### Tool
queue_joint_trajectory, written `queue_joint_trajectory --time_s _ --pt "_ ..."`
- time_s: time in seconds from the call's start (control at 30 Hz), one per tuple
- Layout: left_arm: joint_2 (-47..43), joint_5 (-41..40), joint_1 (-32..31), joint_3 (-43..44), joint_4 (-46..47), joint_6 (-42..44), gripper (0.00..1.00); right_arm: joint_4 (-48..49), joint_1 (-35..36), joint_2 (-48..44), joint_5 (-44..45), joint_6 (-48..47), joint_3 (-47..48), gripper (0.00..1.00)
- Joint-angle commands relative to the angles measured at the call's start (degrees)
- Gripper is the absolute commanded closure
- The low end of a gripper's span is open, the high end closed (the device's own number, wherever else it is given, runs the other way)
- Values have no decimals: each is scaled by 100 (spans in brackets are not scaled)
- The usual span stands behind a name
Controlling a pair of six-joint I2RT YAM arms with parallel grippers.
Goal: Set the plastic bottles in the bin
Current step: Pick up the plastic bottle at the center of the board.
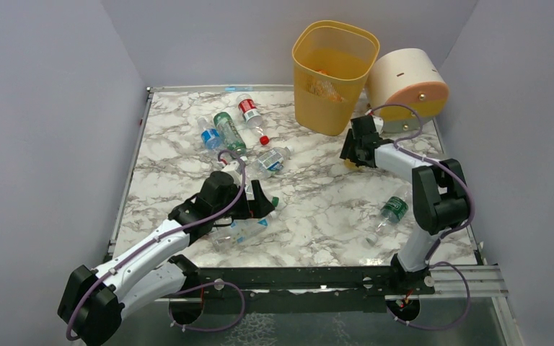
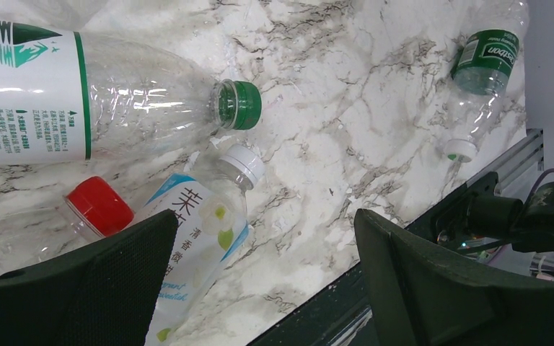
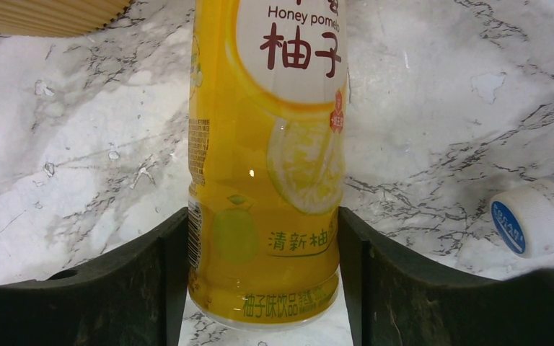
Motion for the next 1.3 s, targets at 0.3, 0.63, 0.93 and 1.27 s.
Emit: queue_joint_trajectory --time_s 0.3,0.63,0.93,1.27 --pt "2 -90 -32 196 154 30 1 247 227 -955 -1342 232 -1165 63" --pt "-2 -82 -36 247 165 31 1 -64 788 -1815 -1941 654 -1711 63" --pt "38 -60 -38 330 168 40 1 -691 1040 -2983 -2278 735 -1811 64" --pt "40 -79 -38 355 190 44 1 -1249 1413 -4040 -2797 691 -1276 63"
